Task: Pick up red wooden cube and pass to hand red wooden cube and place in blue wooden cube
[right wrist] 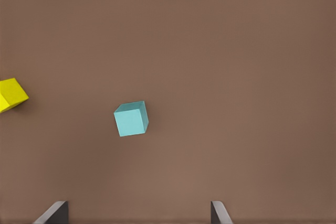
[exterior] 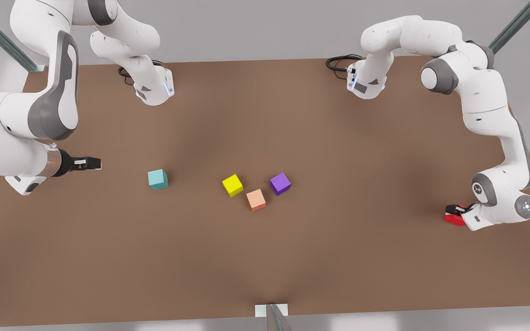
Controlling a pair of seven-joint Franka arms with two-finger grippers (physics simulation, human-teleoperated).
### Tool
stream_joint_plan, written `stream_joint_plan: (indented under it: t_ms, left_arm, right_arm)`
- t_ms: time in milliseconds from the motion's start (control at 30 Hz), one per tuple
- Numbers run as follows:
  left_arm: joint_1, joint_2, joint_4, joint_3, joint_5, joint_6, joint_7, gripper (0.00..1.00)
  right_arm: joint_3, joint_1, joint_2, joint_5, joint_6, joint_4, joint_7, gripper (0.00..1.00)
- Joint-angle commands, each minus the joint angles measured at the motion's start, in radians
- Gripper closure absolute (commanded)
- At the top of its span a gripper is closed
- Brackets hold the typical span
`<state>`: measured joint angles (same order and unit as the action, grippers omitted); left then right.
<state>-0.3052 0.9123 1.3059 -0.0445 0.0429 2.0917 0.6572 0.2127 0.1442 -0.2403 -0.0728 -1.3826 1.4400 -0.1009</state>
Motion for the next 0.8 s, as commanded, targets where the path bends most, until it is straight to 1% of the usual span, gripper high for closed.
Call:
stream_joint_plan:
  t_ms: [0,233,333,367,400,433,467,500,533,567,600,633,667,700,733,767]
  left_arm:
    - [0.000,0.003,0.000,0.000,-0.006,0.018,-0.114,0.00]
    - [-0.002,0.017,0.000,0.000,-0.008,0.053,-0.113,0.00]
    - [0.000,0.019,0.000,0.000,-0.008,0.057,-0.113,0.13]
    - [0.000,0.023,0.000,0.000,-0.008,0.057,-0.113,0.21]
    - [0.000,0.023,0.000,0.000,-0.009,0.057,-0.113,0.26]
    - [0.000,0.022,0.000,0.001,-0.011,0.057,-0.114,0.26]
    - [0.000,0.016,0.000,0.001,-0.032,0.054,-0.133,0.30]
    - [0.000,0.005,0.001,0.002,-0.041,0.050,-0.143,0.38]
    - [0.002,-0.015,0.010,0.003,-0.109,0.051,-0.149,0.38]
    - [-0.002,-0.024,0.007,0.026,-0.132,0.031,-0.149,0.38]
    - [0.000,-0.024,0.001,0.029,-0.149,-0.041,-0.149,0.40]
    - [-0.002,-0.024,-0.019,0.032,-0.230,-0.114,-0.179,0.43]
    - [-0.008,-0.026,-0.024,0.077,-0.337,-0.197,-0.261,0.44]
    - [-0.008,-0.056,-0.023,0.149,-0.483,-0.327,-0.430,0.45]
    - [-0.005,-0.058,-0.024,0.271,-0.563,-0.424,-0.544,0.47]
    - [0.006,-0.047,-0.022,0.386,-0.568,-0.429,-0.605,0.47]
  right_arm:
    - [-0.001,0.000,0.001,-0.002,0.000,0.000,0.001,0.00]
    - [-0.001,0.000,-0.001,-0.002,0.002,0.000,0.001,0.00]
    - [-0.001,0.000,-0.001,-0.002,0.002,0.000,0.001,0.00]
    - [-0.003,0.000,-0.001,-0.002,0.002,0.000,0.001,0.00]
    - [-0.003,0.000,-0.001,-0.002,0.002,0.000,0.001,0.00]
    - [-0.003,0.000,-0.001,-0.002,0.002,0.000,0.001,0.00]
    - [-0.003,0.000,-0.001,-0.002,0.002,0.000,0.001,0.00]
    - [-0.003,0.000,-0.001,-0.002,0.002,0.002,0.001,0.00]
    - [-0.003,0.000,-0.001,-0.002,0.002,0.006,0.001,0.00]
    - [-0.003,0.000,-0.001,-0.002,0.002,0.007,0.001,0.00]
    - [-0.003,0.000,-0.001,-0.002,0.002,0.007,0.001,0.00]
    - [-0.004,0.000,-0.001,-0.002,0.002,0.007,0.001,0.00]
    - [-0.004,0.011,-0.002,-0.001,0.002,0.007,0.001,0.00]
    - [-0.004,0.026,-0.016,-0.002,0.002,0.005,0.001,0.00]
    - [-0.006,0.048,-0.040,-0.028,0.002,-0.004,0.001,0.00]
    - [-0.006,0.048,-0.077,-0.131,0.000,-0.023,-0.072,0.00]
